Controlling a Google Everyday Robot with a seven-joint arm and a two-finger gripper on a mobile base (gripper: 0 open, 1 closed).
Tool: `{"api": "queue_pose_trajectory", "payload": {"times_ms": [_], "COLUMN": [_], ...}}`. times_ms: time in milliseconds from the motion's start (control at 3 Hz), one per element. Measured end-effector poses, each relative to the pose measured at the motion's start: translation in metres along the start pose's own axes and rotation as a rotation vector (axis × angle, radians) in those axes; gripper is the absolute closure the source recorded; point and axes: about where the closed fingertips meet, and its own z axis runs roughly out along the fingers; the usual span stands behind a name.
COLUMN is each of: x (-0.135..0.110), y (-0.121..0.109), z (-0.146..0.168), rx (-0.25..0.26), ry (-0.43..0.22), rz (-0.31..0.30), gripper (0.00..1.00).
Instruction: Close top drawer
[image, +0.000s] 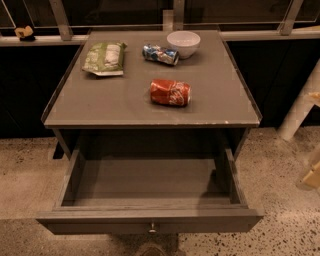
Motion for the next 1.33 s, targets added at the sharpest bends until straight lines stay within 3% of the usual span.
{"api": "queue_pose_trajectory", "payload": {"times_ms": [1000,1333], "x": [-0.023,-0.027], "y": [-0.009,-0.008], "z": [-0.020,-0.025], "rx": [-0.079,-0.069], "ry": [0.077,0.074], "rz": [0.100,0.094], "gripper": [0.00,0.00]}}
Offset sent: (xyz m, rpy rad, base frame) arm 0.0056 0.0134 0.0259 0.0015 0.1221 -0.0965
